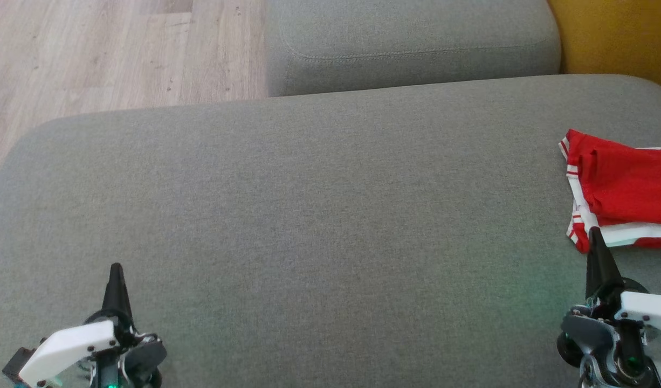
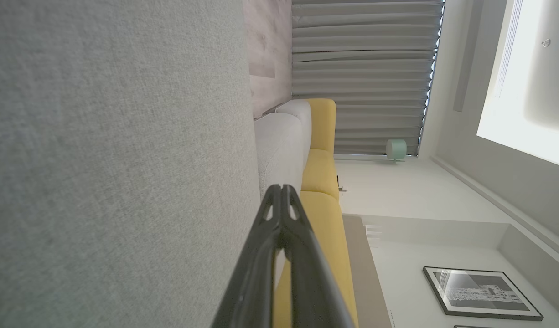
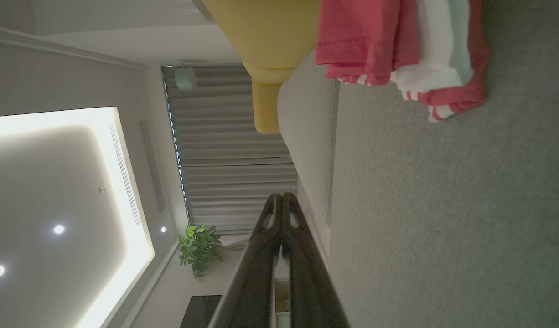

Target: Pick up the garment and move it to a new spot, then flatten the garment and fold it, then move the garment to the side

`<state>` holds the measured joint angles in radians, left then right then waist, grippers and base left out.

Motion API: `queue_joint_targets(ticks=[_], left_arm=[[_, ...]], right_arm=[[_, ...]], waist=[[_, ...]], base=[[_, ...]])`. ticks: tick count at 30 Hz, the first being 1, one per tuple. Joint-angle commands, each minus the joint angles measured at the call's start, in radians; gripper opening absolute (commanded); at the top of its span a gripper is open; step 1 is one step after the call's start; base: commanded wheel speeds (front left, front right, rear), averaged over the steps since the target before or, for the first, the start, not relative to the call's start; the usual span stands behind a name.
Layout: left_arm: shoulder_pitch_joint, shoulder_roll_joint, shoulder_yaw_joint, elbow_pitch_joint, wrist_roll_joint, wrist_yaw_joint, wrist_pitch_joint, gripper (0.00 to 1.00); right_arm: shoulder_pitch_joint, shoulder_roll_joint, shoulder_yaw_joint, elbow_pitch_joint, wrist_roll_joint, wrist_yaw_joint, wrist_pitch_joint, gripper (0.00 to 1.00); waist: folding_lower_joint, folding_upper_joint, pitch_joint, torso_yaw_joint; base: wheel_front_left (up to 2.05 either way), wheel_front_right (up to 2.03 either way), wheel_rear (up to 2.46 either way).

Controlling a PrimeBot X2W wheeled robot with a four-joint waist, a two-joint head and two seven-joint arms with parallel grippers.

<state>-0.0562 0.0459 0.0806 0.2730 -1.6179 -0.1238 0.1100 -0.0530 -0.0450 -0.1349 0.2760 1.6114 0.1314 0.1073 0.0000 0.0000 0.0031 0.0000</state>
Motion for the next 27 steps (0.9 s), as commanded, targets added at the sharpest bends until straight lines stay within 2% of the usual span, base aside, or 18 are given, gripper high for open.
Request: queue_joint_targets(ticks=[1, 27], left_arm=[[-0.052, 0.004, 0.033, -0.028, 0.009, -0.007, 0.003, 0.00], [-0.052, 0.004, 0.033, -0.028, 0.009, -0.007, 0.003, 0.00]], right_arm=[[-0.055, -0.005, 0.021, -0.031, -0.002, -0.001, 0.006, 0.00], [-0.055, -0.005, 0.021, -0.031, -0.002, -0.001, 0.006, 0.00]], waist=[[0.0000, 0.0000, 0.000, 0.000], [0.0000, 0.0000, 0.000, 0.000]], base=[[0.00, 0.00, 0.00], [0.00, 0.00, 0.00]])
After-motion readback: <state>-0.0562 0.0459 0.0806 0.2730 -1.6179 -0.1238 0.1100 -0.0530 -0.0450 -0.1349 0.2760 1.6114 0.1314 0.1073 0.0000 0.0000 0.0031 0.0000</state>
